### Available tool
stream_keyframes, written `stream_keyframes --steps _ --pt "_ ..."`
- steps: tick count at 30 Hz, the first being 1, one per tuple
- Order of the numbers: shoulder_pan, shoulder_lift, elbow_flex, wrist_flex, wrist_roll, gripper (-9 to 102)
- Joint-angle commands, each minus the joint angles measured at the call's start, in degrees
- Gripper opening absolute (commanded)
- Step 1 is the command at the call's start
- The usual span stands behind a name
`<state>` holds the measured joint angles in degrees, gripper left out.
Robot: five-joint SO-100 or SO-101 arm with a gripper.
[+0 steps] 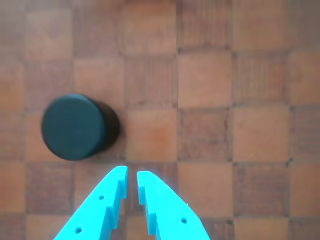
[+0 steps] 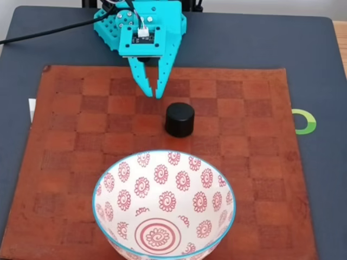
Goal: Grasp a black cylinder and put it in a bowl.
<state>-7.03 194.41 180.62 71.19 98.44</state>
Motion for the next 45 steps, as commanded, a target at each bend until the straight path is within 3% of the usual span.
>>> stream_keyframes --steps 1,8,16,28,45 --pt "0.0 2.72 -2.99 -1.67 0.35 0" --pt "0.18 1.76 -4.57 -6.15 0.35 0" --pt "0.26 2.46 -4.57 -21.27 -0.44 0" --pt "-0.09 2.72 -2.64 -14.94 0.18 0" --pt "-0.18 2.72 -2.72 -15.29 0.18 0"
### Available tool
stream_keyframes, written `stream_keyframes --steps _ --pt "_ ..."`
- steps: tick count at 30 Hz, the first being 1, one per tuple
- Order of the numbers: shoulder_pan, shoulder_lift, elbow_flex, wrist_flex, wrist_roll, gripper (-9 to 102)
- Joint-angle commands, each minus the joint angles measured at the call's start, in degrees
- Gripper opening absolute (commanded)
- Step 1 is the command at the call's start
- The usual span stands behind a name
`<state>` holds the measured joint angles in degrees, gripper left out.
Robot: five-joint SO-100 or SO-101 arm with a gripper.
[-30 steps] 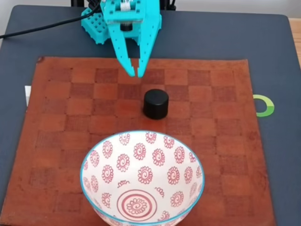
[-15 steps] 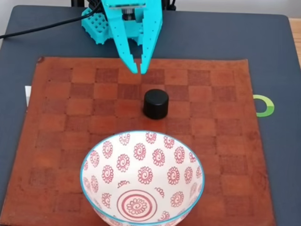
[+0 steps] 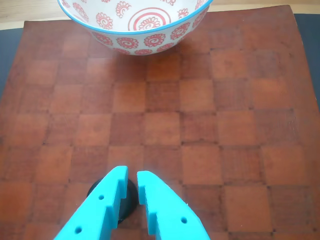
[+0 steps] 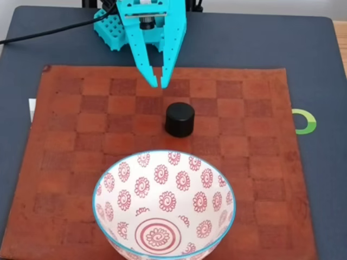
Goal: Grasp a black cylinder and put it in a bowl.
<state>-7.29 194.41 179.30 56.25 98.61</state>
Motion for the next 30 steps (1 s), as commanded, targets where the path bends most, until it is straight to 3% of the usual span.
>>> stream_keyframes --steps 1,14,30 --pt "0.09 2.72 -1.41 -0.35 0.09 0" --pt "0.26 -1.58 -4.83 -0.44 -0.26 0" --pt "0.26 -38.41 -21.53 -2.46 -0.44 0"
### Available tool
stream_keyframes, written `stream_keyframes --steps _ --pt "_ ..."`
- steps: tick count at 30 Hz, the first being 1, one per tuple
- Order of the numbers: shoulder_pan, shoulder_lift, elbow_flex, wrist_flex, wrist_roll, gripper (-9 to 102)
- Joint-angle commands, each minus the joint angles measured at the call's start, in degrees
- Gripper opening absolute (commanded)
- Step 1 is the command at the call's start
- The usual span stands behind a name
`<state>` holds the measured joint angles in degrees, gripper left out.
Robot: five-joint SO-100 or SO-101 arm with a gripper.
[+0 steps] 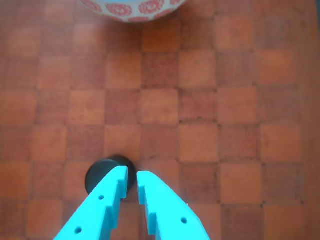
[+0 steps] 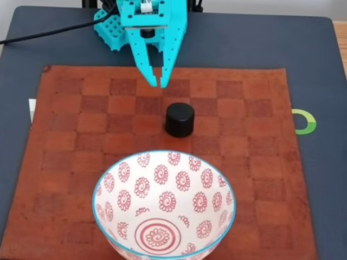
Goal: Grasp a black cylinder and put it in a bowl.
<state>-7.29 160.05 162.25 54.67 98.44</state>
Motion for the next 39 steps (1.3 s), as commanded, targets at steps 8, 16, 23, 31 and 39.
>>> stream_keyframes --steps 8,16,23,31,39 --pt "-2.46 -22.24 -10.81 -2.46 0.44 1" --pt "-5.98 -32.08 -11.87 -11.07 0.44 12" --pt "-8.09 -31.99 -11.25 -10.28 0.44 20" --pt "-11.43 -31.9 -10.99 -10.28 0.44 26" --pt "-13.71 -31.99 -7.47 -10.28 0.44 30"
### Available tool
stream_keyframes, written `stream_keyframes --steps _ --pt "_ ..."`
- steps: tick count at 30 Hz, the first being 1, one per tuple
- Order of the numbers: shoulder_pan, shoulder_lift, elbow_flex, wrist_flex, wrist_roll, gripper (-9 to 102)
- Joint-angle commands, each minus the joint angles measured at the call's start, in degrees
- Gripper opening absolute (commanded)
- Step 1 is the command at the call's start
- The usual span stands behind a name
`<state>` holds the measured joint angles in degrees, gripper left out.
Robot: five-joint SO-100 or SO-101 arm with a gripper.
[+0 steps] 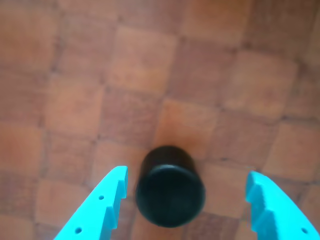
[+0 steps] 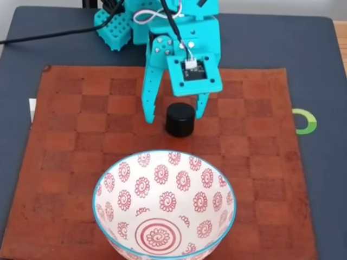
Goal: Grasp a black cylinder and put it in a bowl.
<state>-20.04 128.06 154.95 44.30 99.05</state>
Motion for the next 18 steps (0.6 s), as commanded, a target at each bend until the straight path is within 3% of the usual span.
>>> stream_keyframes --steps 1,18 --pt "-1.05 0.0 0.0 0.09 -0.26 30" --pt "-3.08 -0.88 3.34 -0.79 -0.26 29"
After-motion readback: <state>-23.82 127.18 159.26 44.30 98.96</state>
